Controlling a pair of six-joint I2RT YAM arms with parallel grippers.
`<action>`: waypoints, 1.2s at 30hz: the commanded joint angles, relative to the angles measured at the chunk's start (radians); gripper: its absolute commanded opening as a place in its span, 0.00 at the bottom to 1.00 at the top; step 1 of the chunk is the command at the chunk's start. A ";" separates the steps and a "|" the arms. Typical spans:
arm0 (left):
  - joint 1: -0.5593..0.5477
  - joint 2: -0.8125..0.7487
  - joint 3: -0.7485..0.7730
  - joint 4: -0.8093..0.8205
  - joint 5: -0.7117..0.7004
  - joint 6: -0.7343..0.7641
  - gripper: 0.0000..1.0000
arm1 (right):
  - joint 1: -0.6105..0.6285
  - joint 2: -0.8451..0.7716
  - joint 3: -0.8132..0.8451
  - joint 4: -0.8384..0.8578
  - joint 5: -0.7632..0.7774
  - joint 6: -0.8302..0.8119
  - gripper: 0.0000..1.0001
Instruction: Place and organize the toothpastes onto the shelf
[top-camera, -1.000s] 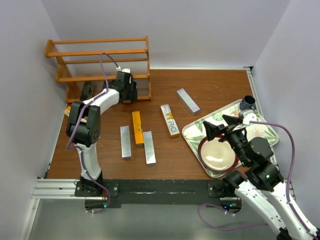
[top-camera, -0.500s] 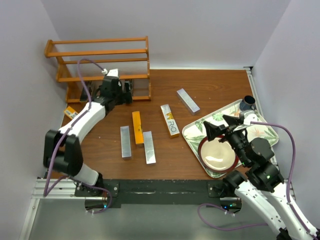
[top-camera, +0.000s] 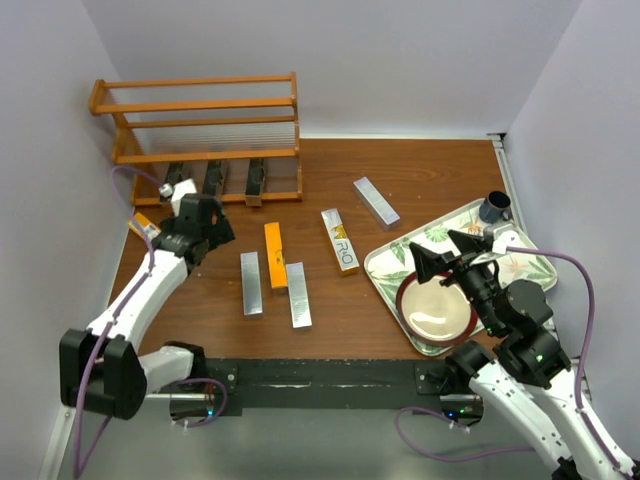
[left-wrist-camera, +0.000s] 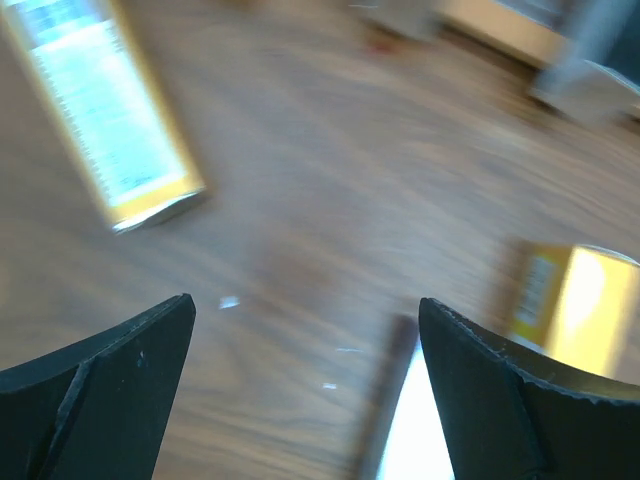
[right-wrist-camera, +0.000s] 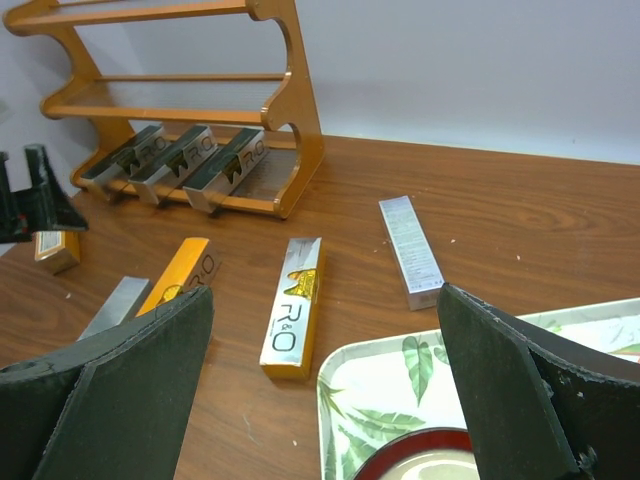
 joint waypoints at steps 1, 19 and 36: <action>0.096 -0.076 -0.069 -0.015 -0.144 -0.106 1.00 | 0.009 -0.007 0.024 0.025 -0.014 0.014 0.99; 0.242 0.155 -0.104 0.189 -0.324 -0.310 1.00 | 0.015 -0.038 0.023 0.019 -0.008 0.013 0.99; 0.299 0.399 -0.022 0.299 -0.249 -0.243 0.81 | 0.018 -0.024 0.020 0.027 -0.013 0.016 0.99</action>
